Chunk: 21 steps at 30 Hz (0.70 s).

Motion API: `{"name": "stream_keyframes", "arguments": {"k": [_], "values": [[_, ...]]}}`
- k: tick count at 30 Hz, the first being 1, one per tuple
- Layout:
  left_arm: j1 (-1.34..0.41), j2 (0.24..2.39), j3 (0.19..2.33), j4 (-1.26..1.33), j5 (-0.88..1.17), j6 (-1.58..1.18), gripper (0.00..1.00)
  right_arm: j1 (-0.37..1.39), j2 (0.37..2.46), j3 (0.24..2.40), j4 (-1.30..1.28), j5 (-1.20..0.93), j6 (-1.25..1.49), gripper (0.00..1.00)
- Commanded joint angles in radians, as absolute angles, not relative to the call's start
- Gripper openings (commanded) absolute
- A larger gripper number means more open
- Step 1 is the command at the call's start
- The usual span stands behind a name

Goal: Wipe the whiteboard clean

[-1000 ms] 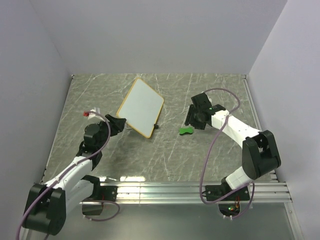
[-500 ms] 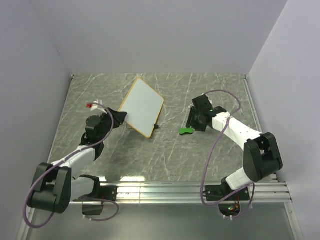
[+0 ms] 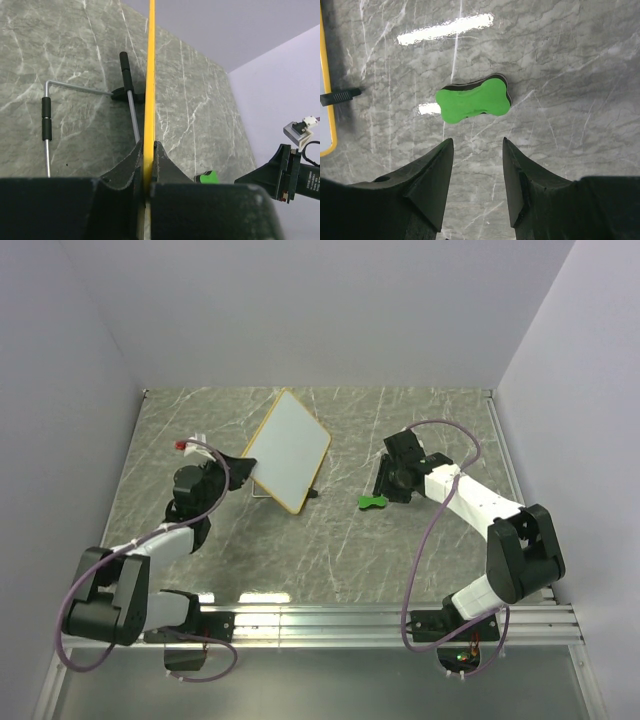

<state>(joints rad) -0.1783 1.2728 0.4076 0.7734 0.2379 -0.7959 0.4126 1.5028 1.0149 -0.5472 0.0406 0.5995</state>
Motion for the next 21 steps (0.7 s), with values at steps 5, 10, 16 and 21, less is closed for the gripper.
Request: {"name": "stream_keyframes", "arguments": {"k": [5,10,16,21], "values": [[-0.209,1.074,0.428,0.801,0.071,-0.716,0.00,0.411,1.483,1.016,-0.528,0.043,0.587,0.50],[-0.236,1.029,0.448,0.824,0.003,-0.707,0.01,0.413,1.483,1.003,-0.512,0.037,0.588,0.50],[-0.351,1.052,0.477,0.831,-0.195,-0.657,0.01,0.411,1.459,0.985,-0.502,0.037,0.580,0.49],[-0.477,1.060,0.497,0.808,-0.337,-0.603,0.01,0.413,1.419,0.943,-0.491,0.034,0.588,0.49]]}}
